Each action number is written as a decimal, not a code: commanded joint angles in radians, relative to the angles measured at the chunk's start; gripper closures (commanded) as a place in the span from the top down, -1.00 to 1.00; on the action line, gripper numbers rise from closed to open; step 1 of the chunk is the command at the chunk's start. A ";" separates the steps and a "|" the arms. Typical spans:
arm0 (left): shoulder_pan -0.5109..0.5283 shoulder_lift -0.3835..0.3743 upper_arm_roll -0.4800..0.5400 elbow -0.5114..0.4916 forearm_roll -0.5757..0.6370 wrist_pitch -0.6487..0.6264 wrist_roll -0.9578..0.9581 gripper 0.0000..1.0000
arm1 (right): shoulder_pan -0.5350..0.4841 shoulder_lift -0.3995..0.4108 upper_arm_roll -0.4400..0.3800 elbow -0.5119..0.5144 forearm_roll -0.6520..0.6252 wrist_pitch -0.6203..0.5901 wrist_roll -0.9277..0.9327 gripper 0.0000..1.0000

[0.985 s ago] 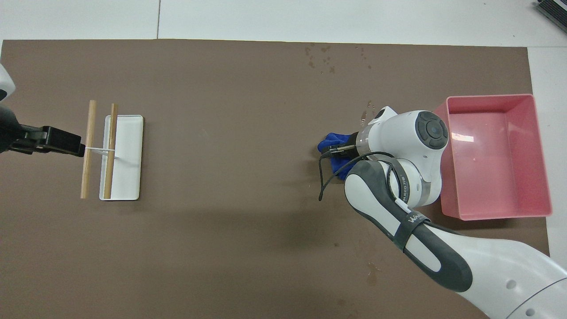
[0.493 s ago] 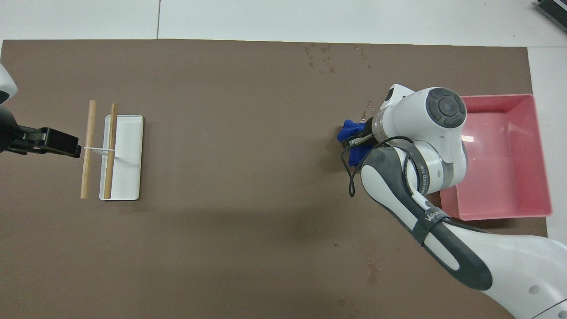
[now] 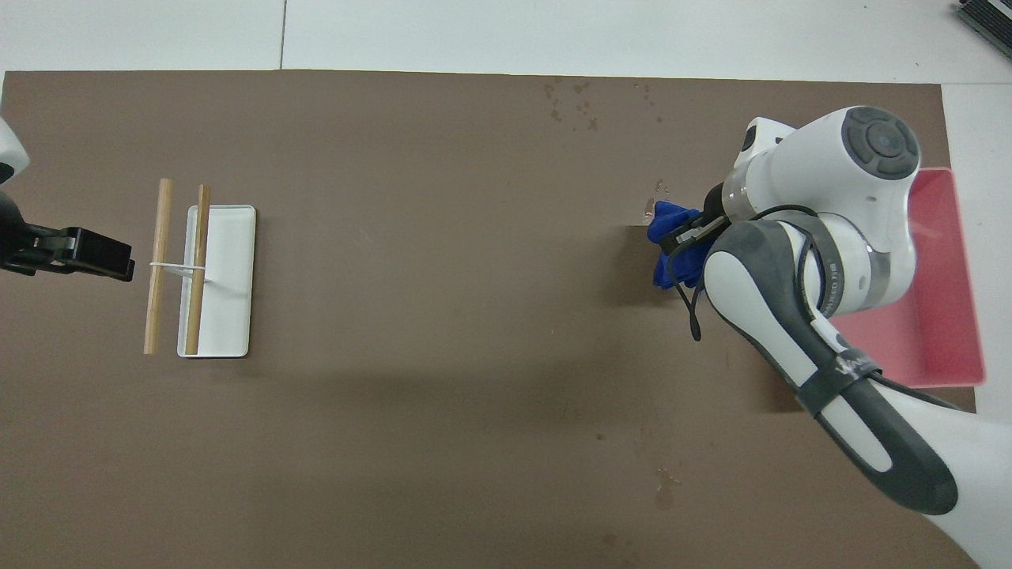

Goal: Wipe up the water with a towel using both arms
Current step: 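Carry the blue cloth into the pink bin with the right gripper, then release the cloth in the bin and raise the right gripper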

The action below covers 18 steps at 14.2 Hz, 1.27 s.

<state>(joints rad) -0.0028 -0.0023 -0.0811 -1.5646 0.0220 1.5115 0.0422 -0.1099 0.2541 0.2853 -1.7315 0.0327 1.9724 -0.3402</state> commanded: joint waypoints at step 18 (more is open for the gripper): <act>-0.006 -0.053 0.018 -0.074 -0.048 0.062 0.002 1.00 | -0.349 -0.127 0.008 -0.204 -0.189 0.276 -0.691 -1.00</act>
<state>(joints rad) 0.0041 -0.0259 -0.0799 -1.6044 -0.0138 1.5507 0.0412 -0.4222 0.1437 0.2787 -1.8598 -0.1401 2.1513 -0.9509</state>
